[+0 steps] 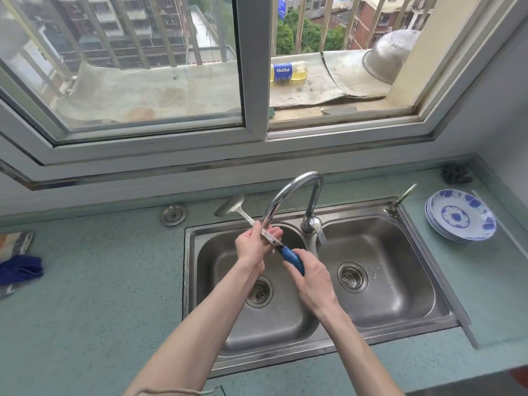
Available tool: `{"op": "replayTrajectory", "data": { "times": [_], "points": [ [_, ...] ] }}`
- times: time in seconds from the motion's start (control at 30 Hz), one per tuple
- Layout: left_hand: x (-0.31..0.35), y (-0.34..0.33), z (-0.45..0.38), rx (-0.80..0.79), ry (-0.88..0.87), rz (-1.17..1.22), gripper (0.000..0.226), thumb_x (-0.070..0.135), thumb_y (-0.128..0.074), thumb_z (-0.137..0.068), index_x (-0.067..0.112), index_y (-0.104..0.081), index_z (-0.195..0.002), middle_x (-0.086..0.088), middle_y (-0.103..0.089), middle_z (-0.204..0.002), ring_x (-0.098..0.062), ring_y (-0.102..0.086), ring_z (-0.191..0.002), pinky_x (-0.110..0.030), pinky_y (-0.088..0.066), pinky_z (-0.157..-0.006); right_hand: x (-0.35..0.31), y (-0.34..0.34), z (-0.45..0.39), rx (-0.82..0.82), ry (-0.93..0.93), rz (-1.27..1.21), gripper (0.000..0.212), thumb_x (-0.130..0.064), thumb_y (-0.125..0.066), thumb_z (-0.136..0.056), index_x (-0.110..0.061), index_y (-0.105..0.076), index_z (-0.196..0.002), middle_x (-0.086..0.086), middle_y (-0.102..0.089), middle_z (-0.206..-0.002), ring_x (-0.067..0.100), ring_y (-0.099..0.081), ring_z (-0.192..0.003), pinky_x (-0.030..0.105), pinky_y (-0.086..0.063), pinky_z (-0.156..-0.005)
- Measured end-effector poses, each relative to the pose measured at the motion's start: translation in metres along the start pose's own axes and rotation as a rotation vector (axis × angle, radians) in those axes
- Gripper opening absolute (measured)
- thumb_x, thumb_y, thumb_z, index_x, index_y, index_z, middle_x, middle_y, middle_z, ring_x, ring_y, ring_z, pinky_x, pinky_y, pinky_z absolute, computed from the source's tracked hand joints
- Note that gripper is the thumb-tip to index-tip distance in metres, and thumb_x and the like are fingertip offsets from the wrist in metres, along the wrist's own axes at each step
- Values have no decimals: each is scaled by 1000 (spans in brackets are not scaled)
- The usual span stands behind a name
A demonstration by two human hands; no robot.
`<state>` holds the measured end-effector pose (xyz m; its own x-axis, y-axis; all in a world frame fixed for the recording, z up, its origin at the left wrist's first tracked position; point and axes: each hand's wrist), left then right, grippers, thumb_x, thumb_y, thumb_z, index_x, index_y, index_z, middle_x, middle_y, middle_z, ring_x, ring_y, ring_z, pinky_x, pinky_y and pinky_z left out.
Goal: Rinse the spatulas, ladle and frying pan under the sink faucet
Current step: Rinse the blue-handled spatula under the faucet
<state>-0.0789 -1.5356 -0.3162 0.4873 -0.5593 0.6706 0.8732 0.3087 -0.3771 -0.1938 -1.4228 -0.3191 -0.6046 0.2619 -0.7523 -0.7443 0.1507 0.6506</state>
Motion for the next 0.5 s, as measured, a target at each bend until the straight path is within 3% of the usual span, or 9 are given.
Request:
{"op": "replayTrajectory", "data": {
  "times": [0.07,0.17,0.33,0.4,0.5],
  "points": [
    [3,0,2,-77,23,5,14,-2,-54,-102,-9,-59,-114,-27,-71,-114,-29,-76,-94,-37,-63,-83,3,3,0,10,-6,7,25,-31,-69,-98,-21,-67,-121,-5,-68,-105,18,-63,-92,28,-41,-77],
    [0,-4,12,-187,48,-52,31,-23,-59,-88,-1,-59,-110,-24,-67,-126,-29,-69,-112,-35,-55,-101,3,8,-2,18,-38,14,25,-33,-67,-99,-21,-67,-121,-2,-69,-104,22,-64,-92,37,-47,-79],
    [-5,-8,10,-100,-9,12,10,1,-63,-98,-6,-65,-105,-27,-73,-112,-29,-75,-96,-29,-63,-82,-1,9,-4,2,-25,-10,25,-35,-67,-99,-22,-66,-121,-5,-68,-101,18,-61,-89,28,-37,-74],
    [-2,-6,3,-44,-17,49,26,15,-52,-107,-9,-63,-109,-26,-75,-102,-28,-77,-85,-30,-64,-72,-6,7,-4,-8,-4,-33,26,-32,-67,-99,-20,-66,-122,-4,-67,-102,14,-57,-87,24,-34,-73],
    [4,-3,4,-65,-41,8,23,13,-54,-106,-7,-63,-109,-22,-76,-102,-28,-77,-89,-30,-64,-77,-11,3,-6,-6,-6,-36,25,-32,-67,-100,-20,-66,-121,-4,-66,-101,14,-55,-86,28,-36,-74]
  ]
}}
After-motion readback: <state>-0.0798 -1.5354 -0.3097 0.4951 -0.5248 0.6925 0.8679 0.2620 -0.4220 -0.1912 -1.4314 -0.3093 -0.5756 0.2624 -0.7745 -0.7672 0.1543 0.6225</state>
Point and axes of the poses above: each hand's wrist, its own z-axis away from the middle knuckle, its own y-axis out of the back of the hand, x = y × z
